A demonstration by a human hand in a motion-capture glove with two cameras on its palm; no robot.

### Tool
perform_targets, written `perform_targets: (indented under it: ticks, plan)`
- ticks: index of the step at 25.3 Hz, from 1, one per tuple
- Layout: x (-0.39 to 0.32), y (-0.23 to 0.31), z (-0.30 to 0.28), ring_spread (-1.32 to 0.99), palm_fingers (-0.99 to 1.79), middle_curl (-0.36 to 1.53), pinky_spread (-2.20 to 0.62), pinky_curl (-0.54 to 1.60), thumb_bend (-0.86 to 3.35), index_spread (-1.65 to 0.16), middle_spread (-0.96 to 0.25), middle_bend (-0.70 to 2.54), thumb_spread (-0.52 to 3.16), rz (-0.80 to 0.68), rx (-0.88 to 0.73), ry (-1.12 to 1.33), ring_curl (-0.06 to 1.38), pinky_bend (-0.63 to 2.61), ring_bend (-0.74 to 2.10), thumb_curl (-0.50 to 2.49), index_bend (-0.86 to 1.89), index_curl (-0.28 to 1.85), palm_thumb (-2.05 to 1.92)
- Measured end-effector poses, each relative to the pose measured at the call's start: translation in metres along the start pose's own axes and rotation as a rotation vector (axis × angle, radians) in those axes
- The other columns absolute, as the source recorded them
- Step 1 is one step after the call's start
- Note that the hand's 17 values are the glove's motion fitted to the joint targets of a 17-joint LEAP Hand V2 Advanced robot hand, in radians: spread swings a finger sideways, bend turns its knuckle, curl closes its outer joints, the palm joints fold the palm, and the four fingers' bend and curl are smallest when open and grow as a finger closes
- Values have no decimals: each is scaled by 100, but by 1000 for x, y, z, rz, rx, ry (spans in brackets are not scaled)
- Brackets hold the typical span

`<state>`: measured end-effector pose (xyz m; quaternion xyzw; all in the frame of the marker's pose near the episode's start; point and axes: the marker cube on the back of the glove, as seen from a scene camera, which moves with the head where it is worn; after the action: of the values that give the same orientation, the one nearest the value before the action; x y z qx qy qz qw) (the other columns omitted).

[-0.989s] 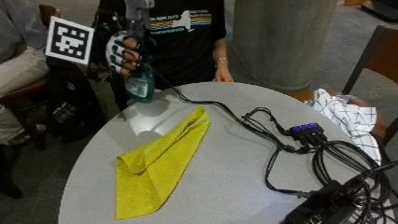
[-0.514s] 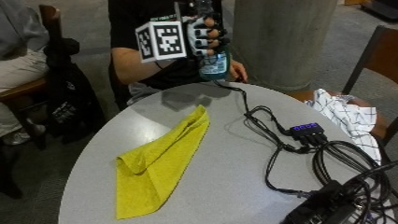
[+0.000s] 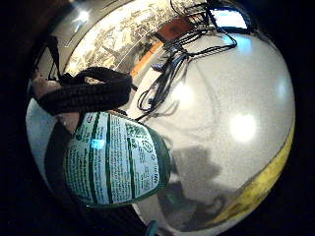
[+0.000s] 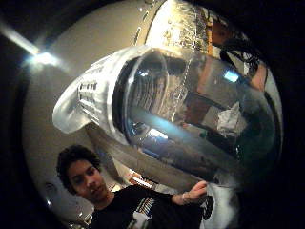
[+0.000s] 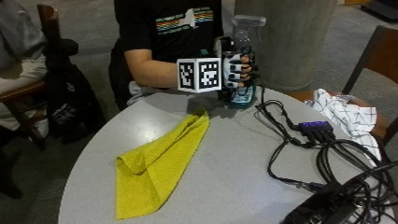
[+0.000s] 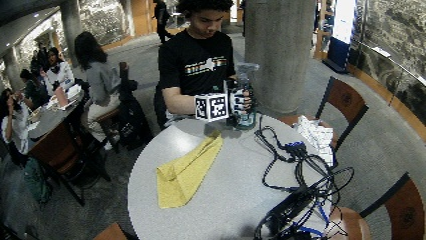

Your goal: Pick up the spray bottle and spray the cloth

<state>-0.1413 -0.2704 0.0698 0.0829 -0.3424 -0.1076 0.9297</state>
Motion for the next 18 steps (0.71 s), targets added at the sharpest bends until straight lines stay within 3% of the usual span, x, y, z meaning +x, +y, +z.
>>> perform_targets:
  ticks: [8, 11, 18]
  plan:
    - [9, 7, 1, -8, 118, 50, -7, 34, -3, -19, -6, 37, 81, -21, -26, 38, 41, 44, 34, 58, 12, 53, 90]
    - [9, 25, -10, -8, 89, 50, -5, 37, -4, -24, -6, 38, 83, -33, -37, 117, 41, 52, 38, 56, -12, 42, 88]
    - [1, 91, -69, -6, 70, 50, 1, 39, -3, -31, -5, 41, 90, -37, 48, 440, 42, 60, 38, 52, -1, 31, 85]
